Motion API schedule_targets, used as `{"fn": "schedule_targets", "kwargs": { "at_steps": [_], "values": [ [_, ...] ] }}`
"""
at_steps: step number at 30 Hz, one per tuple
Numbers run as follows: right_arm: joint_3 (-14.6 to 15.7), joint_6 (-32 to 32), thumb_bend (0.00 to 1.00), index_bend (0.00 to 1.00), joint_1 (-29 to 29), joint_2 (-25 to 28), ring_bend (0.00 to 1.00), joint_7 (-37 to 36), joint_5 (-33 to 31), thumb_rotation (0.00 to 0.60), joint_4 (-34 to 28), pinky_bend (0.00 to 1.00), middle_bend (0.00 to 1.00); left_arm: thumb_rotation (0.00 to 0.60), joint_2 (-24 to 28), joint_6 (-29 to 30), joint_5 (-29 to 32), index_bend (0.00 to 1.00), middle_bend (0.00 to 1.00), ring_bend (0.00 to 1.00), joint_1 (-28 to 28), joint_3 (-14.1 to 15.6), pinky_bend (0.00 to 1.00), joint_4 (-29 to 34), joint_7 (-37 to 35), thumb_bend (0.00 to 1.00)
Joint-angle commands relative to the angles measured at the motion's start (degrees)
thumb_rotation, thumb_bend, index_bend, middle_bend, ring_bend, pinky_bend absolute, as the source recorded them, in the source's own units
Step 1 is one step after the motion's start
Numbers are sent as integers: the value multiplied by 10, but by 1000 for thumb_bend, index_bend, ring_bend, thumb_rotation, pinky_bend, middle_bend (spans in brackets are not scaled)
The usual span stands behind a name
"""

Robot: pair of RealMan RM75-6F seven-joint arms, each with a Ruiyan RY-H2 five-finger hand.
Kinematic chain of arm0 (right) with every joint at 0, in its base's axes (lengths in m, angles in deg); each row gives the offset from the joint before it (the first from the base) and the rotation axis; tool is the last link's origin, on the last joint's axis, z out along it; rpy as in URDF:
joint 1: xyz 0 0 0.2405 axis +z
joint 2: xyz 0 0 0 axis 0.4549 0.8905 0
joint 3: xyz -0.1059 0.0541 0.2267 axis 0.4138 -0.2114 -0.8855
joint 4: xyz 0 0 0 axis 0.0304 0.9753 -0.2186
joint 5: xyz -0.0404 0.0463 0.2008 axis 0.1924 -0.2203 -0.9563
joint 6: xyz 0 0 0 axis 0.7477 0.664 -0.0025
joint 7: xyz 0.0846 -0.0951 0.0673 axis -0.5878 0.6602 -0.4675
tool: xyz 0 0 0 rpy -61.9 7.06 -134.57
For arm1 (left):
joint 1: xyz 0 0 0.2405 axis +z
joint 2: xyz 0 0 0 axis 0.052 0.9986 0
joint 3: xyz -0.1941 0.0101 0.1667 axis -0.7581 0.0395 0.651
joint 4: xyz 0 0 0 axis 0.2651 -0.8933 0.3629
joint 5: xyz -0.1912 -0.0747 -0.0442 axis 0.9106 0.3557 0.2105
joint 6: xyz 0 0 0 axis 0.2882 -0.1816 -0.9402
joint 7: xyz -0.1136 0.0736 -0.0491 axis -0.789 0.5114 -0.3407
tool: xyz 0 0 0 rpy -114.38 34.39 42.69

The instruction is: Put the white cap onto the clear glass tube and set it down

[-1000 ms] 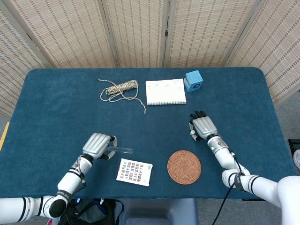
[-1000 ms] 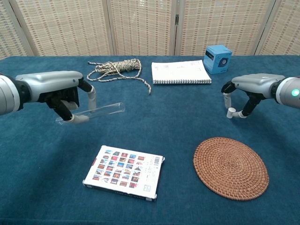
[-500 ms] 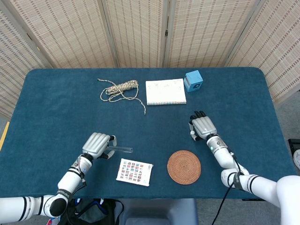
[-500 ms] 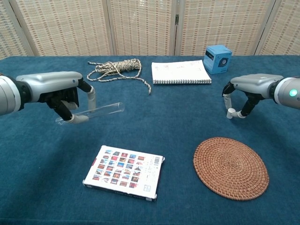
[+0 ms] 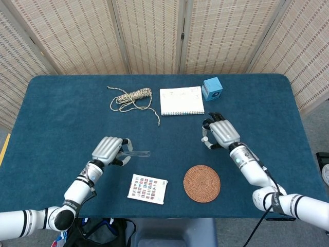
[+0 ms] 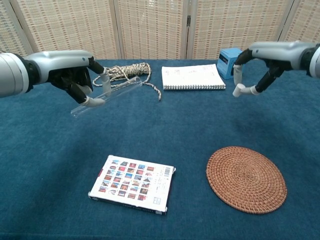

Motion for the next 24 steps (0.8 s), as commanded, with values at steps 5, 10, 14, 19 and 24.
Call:
{"fn": "schedule_targets", "kwargs": {
  "at_steps": [5, 10, 14, 19, 24],
  "values": [
    [-46, 47, 477, 617, -28, 95, 0, -108, 65, 600, -136, 0, 259, 600, 12, -27, 32, 607, 1000, 902, -16, -32, 1000, 26, -45, 360],
    [-51, 75, 479, 621, -38, 102, 0, -144, 102, 600, -172, 0, 263, 600, 17, -36, 48, 607, 1000, 901, -31, -39, 1000, 42, -53, 360],
    [-53, 84, 479, 624, -37, 103, 0, -167, 122, 600, -192, 0, 264, 600, 12, -29, 51, 607, 1000, 901, -39, -41, 1000, 55, -55, 360],
    [-52, 93, 479, 631, -36, 103, 0, -184, 146, 600, -214, 0, 268, 600, 3, -26, 51, 608, 1000, 901, -44, -40, 1000, 62, -66, 360],
    [-47, 98, 479, 631, -34, 106, 0, -186, 162, 600, -228, 0, 269, 600, 3, -28, 57, 608, 1000, 901, -50, -40, 1000, 68, -74, 360]
  ]
}}
